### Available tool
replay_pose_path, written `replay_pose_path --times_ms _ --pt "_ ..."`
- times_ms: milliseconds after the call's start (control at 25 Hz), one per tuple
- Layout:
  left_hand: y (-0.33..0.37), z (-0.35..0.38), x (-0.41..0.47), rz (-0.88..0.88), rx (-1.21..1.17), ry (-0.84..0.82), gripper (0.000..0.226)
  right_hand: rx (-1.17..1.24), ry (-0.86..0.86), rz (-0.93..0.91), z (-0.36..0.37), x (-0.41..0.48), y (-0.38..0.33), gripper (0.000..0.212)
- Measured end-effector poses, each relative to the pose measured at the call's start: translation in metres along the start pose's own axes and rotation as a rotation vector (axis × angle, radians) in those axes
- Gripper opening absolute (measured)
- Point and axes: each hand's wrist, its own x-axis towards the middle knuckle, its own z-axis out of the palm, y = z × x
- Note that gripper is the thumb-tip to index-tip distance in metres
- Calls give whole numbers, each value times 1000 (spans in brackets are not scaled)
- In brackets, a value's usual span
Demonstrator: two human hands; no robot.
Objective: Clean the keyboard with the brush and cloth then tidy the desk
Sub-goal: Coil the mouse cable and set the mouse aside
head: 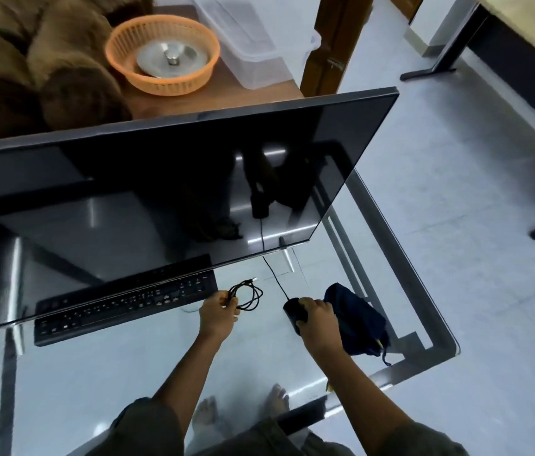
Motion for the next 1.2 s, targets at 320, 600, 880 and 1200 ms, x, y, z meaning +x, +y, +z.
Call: replay_pose_path --times_ms 320,600,880,1200 --pt "9 40 47 -185 -122 224 9 186 5 -62 -1 63 -27 40" --pt "15 55 63 -258 -109 405 10 254 86 -128 8 93 -54 26" --pt "9 57 59 -253 -12 448 28 432 100 -172 9 74 -28 25" --pt "11 108 -14 99 109 275 6 464 353 2 -37 17 106 18"
